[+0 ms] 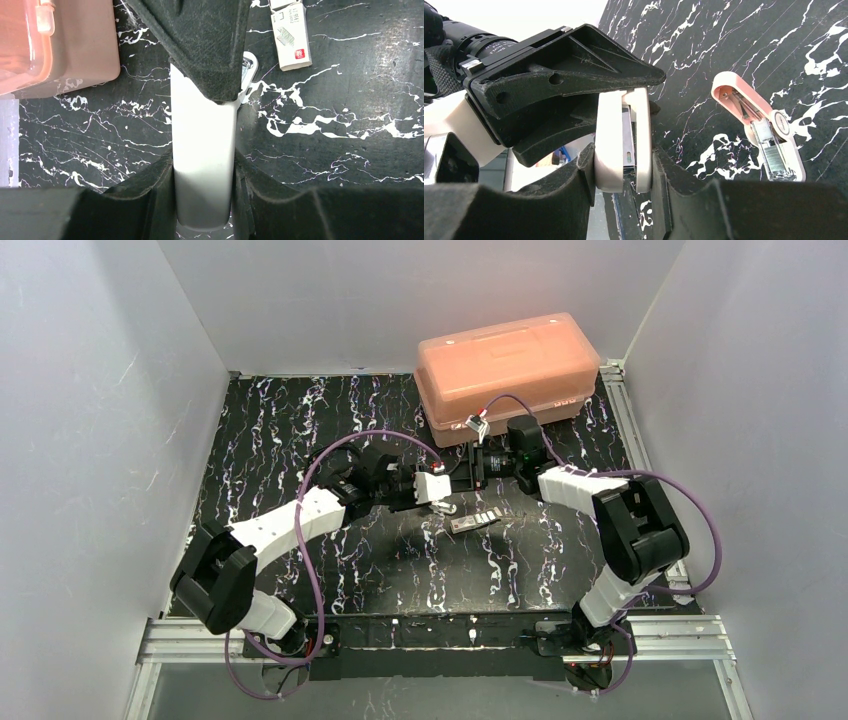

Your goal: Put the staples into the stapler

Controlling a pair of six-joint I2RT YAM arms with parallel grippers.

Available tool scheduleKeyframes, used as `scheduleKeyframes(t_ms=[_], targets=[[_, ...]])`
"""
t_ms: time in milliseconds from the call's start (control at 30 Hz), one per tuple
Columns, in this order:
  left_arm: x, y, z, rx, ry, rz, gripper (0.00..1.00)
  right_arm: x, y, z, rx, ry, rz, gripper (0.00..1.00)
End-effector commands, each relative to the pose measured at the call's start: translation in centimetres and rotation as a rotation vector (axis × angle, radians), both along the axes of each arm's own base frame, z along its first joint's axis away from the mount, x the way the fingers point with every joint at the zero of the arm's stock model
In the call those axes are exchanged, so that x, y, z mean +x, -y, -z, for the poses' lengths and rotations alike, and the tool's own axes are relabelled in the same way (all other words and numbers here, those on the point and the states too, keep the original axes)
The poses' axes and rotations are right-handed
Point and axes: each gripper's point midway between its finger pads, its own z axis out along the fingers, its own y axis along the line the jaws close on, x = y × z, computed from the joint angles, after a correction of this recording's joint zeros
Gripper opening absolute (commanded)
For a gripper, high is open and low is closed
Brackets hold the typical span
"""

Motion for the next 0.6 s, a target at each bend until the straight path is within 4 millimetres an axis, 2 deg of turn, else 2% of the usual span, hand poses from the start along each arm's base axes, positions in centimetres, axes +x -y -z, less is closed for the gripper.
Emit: scheduleKeyframes(t_ms=[0,67,167,267,300,433,567], targets=[[-0.5,0.4,-1.8,-0.043,0.026,0.029,0.0,-0.6,0.3,-2.3,0.023,0.116,-0.028,0.24],[-1.2,0.4,-1.9,-0.047,0.008,0.047,0.0,-0.8,0.5,-2.5,0.011,0.148,-0.036,0.37],[-2.6,0.0,-1.7,-0.038,-0.036,0.074,0.0,-1.6,0.7,-3.0,0.016,0.193,-0.05,0.64],[-4.3,-0.7,-1.6,-0.023,-0.073,0.13,0.0,-2.8,1.1,-2.6,0.009,0.237,-0.092,0.93],[-4.6,-1.1,-1.6,-0.018,-0.083,0.131,0.0,-3.0,1.2,-2.5,0.003,0.258,-0.1,0.98],[-7.1,-2.7,-1.2,-0.008,-0.175,0.185,0.0,-3.1,2.0,-2.6,-0.051,0.363,-0.131,0.99],[-9.7,-5.0,0.3,0.01,-0.261,0.221,0.0,-2.7,3.0,-2.6,-0.115,0.483,-0.121,0.99]])
